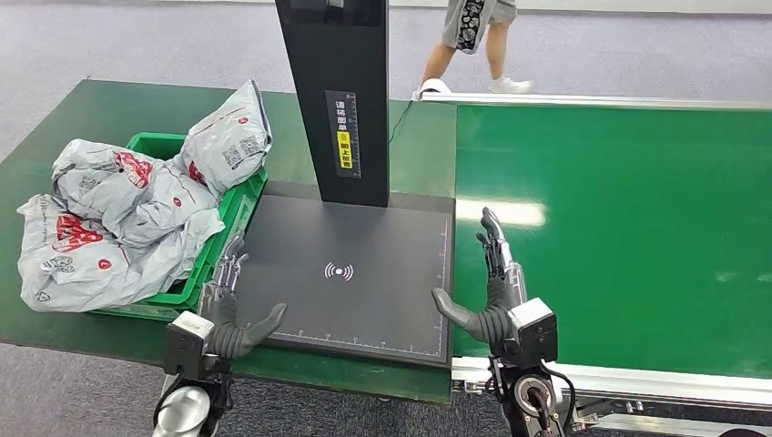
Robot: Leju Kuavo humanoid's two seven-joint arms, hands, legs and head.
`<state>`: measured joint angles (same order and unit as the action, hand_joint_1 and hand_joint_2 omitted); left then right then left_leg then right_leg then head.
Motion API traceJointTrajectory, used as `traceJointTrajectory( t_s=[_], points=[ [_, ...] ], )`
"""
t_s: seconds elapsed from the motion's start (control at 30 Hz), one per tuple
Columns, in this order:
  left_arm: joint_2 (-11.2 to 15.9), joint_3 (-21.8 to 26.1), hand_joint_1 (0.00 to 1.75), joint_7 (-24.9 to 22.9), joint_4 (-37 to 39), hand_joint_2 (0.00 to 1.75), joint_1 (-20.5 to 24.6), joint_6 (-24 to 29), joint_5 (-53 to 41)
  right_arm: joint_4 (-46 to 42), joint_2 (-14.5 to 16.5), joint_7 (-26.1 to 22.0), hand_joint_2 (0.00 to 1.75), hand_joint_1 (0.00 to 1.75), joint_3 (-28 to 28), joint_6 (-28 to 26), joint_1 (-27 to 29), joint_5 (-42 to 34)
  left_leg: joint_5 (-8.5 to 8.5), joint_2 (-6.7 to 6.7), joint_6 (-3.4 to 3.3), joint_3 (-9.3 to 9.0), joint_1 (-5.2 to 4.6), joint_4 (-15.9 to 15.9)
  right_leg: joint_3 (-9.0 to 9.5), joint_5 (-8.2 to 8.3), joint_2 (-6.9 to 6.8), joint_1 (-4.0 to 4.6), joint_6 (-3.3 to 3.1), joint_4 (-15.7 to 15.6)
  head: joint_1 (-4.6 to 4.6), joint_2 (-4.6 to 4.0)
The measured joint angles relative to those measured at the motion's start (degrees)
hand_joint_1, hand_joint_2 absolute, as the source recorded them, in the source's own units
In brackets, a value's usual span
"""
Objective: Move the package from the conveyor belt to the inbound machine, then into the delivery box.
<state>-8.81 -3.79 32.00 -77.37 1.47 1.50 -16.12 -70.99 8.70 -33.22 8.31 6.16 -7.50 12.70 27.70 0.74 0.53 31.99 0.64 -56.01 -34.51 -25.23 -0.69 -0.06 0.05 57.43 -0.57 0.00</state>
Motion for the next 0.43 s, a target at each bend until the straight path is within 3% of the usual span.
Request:
traceJointTrajectory(
  t_s=[0.43],
  points=[
    [-0.01, -0.17, 0.0, -0.68, 1.12, 1.75, 0.29, 0.03, -0.69, 1.11, -0.52, -0.13, 1.75, 0.0, 0.84, -0.11, -0.02, -0.2, 0.0, 0.0, 0.0, 0.0, 0.0, 0.0, 0.0, 0.0, 0.0, 0.0, 0.0, 0.0, 0.0, 0.0]
  ],
)
